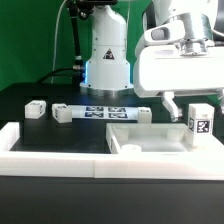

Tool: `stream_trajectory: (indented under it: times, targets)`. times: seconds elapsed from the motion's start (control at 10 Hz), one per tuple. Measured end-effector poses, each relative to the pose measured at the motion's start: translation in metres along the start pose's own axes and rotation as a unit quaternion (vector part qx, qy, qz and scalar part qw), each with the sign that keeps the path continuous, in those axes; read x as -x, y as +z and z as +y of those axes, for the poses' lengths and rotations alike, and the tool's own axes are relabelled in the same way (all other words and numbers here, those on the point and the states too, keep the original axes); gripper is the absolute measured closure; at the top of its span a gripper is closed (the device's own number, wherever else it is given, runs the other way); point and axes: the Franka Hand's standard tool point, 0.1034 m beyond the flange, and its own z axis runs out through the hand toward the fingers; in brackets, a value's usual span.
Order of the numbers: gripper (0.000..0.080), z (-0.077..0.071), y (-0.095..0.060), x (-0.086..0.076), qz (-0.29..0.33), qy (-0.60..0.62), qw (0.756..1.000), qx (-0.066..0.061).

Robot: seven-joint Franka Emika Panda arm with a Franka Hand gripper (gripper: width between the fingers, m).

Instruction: Assemble one leg

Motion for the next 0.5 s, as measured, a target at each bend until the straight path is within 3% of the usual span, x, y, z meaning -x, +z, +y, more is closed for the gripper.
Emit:
stream_trajectory:
  times: [0.3,0.5]
  targets:
    - [0.0151,0.0005,-0.0005,-0.0001,-0.005,0.0,1.0,-0.001]
    - [0.0151,0.0013,-0.0085,-0.0087,-0.029,0.002,1.0,-0.007]
